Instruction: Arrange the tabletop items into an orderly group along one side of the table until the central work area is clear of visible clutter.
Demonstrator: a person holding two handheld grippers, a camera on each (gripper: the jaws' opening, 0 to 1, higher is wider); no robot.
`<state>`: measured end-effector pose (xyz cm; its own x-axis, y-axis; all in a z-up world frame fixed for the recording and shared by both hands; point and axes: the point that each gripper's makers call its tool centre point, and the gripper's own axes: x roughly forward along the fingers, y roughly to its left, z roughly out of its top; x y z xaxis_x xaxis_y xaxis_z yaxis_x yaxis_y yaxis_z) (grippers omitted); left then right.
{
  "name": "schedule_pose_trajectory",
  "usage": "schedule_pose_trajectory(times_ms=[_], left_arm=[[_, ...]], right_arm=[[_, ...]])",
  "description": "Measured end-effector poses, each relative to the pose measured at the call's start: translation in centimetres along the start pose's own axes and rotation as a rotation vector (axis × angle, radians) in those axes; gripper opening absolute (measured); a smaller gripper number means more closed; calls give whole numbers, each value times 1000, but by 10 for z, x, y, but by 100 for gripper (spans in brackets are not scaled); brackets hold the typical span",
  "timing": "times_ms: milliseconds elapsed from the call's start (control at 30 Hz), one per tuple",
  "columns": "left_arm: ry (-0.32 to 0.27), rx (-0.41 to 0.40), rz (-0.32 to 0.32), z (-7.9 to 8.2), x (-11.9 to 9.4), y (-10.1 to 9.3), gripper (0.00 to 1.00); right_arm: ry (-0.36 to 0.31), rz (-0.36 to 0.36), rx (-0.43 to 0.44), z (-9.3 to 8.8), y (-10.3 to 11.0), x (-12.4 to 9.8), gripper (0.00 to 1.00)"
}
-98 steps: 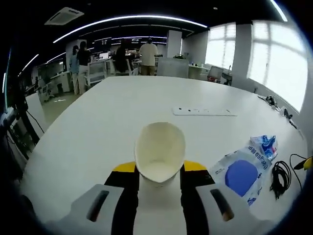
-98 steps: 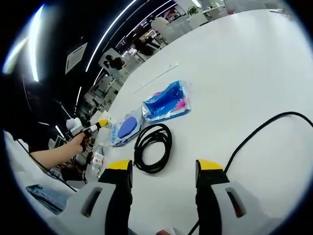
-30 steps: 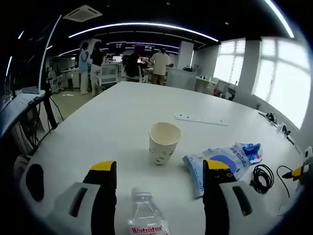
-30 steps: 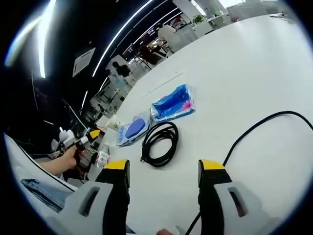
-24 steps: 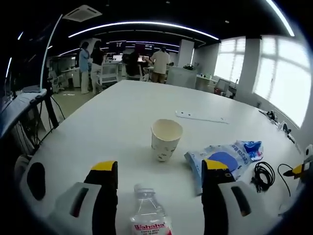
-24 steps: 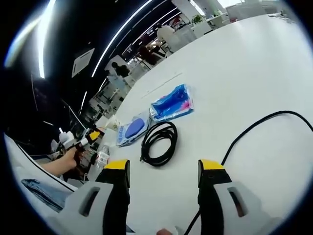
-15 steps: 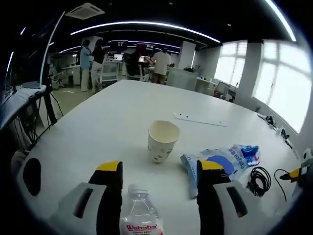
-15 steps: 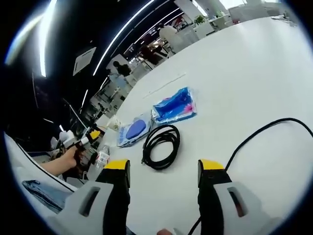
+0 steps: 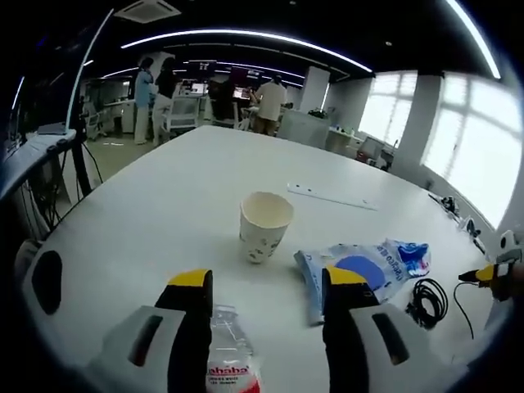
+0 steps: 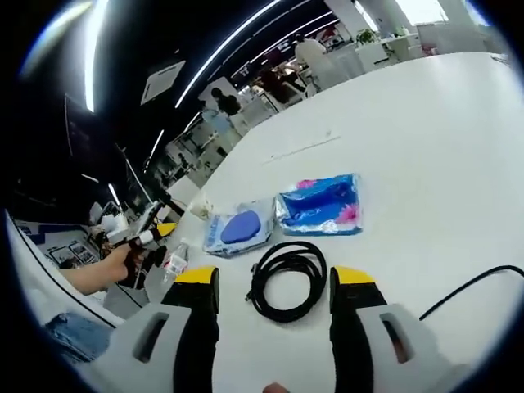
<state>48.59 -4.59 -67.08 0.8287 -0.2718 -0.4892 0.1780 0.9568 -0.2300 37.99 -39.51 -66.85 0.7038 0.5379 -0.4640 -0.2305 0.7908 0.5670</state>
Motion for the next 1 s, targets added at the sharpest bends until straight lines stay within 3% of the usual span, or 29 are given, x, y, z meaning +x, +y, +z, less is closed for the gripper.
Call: schedule_pose_trajectory(times_ms=[167, 300, 567, 867, 1000], left_arm=[[30, -8, -12, -7, 0, -5, 50], [61, -28, -38, -14, 0, -12, 39], [120, -48, -64, -30, 4, -27, 44], [167, -41, -90, -41, 11, -39, 44], [196, -38, -86, -46, 14, -41, 42]], right_arm=[[21, 28, -62, 17, 10, 16, 52], [23, 36, -80, 29, 15, 25, 49], [33, 31, -99, 49, 19, 47, 46], [72, 27, -80, 42, 22, 65, 44], [114, -8, -55, 34, 15, 72, 41]])
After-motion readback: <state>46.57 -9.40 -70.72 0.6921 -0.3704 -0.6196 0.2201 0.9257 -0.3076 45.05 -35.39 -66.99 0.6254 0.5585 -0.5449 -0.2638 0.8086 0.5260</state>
